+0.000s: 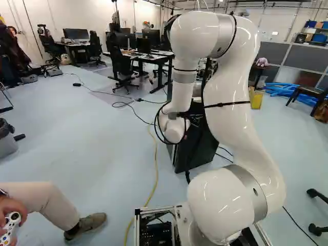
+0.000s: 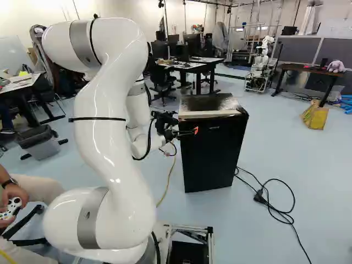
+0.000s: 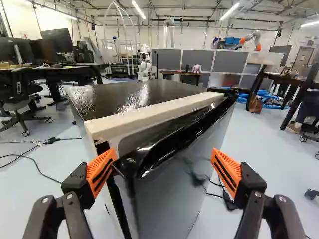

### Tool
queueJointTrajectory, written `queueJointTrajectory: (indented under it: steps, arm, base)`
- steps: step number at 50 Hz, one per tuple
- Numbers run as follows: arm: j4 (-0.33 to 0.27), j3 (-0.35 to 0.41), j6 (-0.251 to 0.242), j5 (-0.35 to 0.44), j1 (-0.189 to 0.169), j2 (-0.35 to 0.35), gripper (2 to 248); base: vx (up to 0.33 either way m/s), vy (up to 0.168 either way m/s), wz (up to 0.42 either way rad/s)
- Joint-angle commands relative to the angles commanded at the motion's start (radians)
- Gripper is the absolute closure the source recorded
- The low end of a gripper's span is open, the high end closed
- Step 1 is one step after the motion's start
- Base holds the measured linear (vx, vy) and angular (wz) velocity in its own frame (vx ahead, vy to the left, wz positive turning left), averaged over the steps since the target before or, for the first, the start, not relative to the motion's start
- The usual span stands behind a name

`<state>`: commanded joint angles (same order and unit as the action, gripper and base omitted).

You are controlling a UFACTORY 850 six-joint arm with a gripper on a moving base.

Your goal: Grab a drink from the fridge

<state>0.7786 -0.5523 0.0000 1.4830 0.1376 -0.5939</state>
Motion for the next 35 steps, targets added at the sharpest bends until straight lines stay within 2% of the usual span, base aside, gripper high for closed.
queueJointTrajectory:
  steps: [35]
  arm:
    - [0.000,0.115,0.000,0.000,0.010,0.071,3]
  base:
    - [0.000,0.000,0.000]
